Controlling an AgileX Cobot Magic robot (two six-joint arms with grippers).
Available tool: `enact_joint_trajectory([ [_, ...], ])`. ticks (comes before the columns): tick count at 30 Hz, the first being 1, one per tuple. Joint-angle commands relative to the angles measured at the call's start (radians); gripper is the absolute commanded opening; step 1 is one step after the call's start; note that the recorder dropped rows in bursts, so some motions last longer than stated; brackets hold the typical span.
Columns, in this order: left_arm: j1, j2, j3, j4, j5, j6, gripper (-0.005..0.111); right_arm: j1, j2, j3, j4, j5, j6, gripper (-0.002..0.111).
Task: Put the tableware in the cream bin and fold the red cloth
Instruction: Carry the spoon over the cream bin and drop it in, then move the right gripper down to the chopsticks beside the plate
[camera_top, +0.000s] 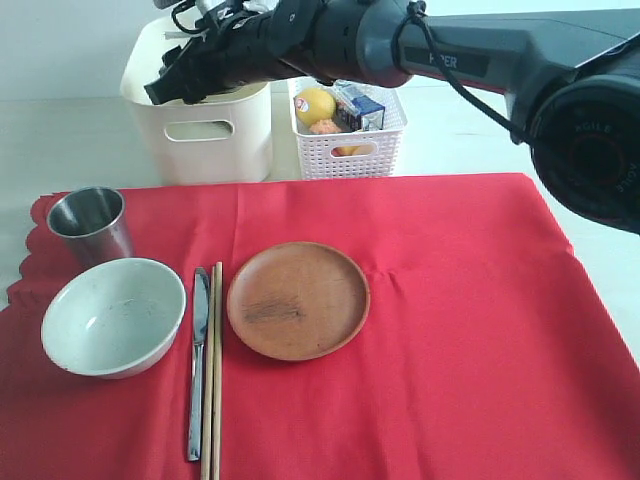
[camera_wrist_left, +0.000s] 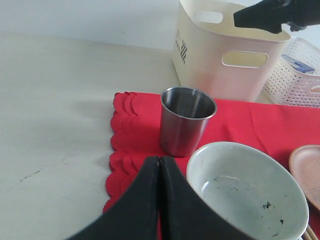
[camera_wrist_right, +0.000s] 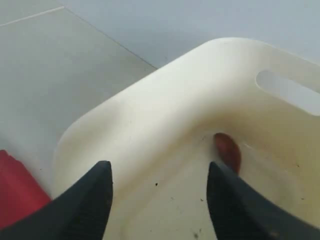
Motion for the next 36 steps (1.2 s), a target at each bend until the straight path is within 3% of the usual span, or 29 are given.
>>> enact_joint_trajectory([
  [1, 0.001, -0.006, 0.004, -0.007, -0.008, -0.004, 0.0, -0.002, -0.056, -0.012, -0.008, 0.081, -0.005, 0.056],
  [12, 0.001, -0.006, 0.004, -0.007, -0.008, -0.004, 0.0, -0.002, -0.185, -0.012, -0.043, 0.361, 0.14, 0.056],
  [26, 0.001, -0.006, 0.004, -0.007, -0.008, -0.004, 0.0, 0.007, -0.286, -0.012, -0.31, 0.76, 0.476, 0.055],
  [36, 0.001, -0.006, 0.004, -0.007, -0.008, -0.004, 0.0, 0.168, -0.311, -0.009, -0.687, 0.895, 0.681, 0.055],
])
